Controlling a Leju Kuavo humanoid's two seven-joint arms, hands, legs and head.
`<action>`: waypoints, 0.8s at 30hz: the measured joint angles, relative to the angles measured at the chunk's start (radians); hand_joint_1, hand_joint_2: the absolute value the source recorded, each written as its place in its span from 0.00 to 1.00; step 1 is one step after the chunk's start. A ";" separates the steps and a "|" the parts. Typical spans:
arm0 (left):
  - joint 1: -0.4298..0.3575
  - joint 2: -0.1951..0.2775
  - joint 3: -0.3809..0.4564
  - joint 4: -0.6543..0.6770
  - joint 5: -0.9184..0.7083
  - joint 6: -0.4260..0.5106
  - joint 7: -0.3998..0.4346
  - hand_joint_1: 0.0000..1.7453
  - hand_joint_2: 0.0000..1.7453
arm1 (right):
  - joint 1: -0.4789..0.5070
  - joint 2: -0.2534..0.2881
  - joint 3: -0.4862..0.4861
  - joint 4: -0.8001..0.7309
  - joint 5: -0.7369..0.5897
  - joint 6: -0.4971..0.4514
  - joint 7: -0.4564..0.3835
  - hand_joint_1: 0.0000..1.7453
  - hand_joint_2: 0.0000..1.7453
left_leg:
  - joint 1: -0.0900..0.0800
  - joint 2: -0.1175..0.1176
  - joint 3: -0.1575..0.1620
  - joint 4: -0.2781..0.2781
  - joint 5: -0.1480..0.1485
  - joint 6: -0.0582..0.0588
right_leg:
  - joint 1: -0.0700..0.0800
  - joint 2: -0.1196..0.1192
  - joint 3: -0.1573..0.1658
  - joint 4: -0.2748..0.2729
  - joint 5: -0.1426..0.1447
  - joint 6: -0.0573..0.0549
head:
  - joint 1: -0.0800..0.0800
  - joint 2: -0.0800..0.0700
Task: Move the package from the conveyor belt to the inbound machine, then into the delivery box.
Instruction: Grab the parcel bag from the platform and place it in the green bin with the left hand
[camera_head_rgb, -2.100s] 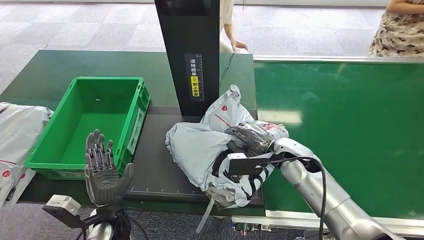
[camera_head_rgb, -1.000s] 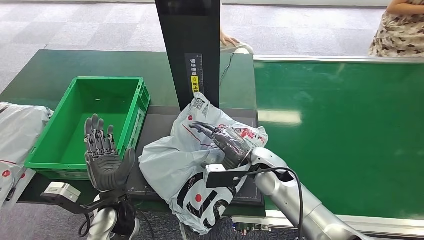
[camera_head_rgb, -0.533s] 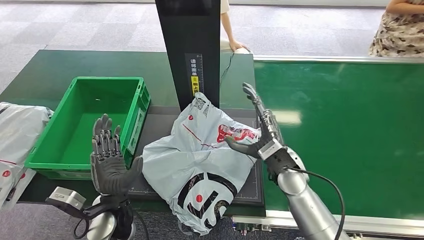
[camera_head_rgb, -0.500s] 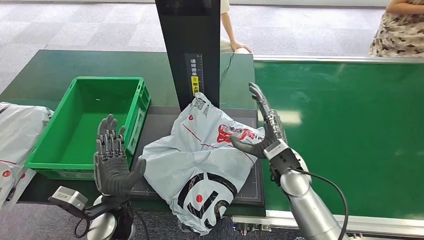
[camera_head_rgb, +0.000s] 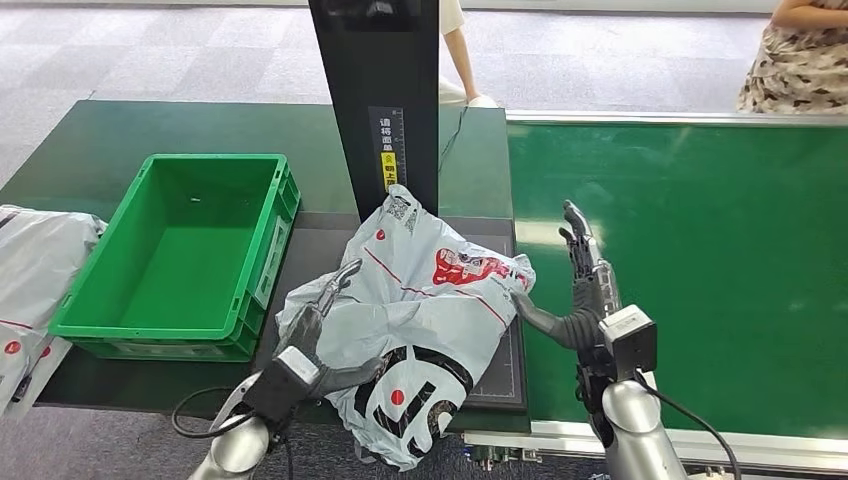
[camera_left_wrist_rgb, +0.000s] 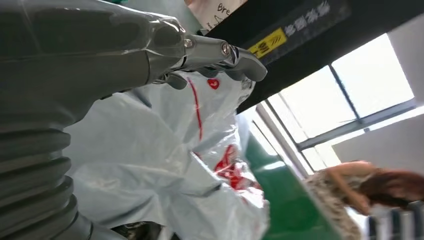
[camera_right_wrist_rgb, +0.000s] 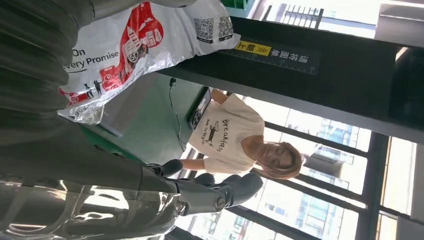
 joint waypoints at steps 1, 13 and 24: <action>-0.010 0.003 -0.010 0.012 -0.064 0.012 0.040 0.00 1.00 | 0.005 0.003 -0.006 -0.003 0.002 0.004 0.003 0.00 1.00 | 0.000 0.000 0.000 0.000 0.000 0.000 | 0.000 0.000 0.000 0.000 0.000 0.000 | 0.000 0.000; -0.089 0.003 -0.036 0.162 -0.502 0.100 0.336 0.98 1.00 | 0.062 0.047 -0.066 -0.032 0.059 0.031 0.035 0.00 1.00 | 0.000 0.000 0.000 0.000 0.000 0.000 | 0.000 0.000 0.000 0.000 0.000 0.000 | 0.000 0.000; -0.098 -0.012 0.007 0.198 -0.521 0.200 0.277 1.00 1.00 | 0.102 0.073 -0.117 -0.061 0.080 0.040 0.047 0.00 1.00 | 0.000 0.000 0.000 0.000 0.000 0.000 | 0.000 0.000 0.000 0.000 0.000 0.000 | 0.000 0.000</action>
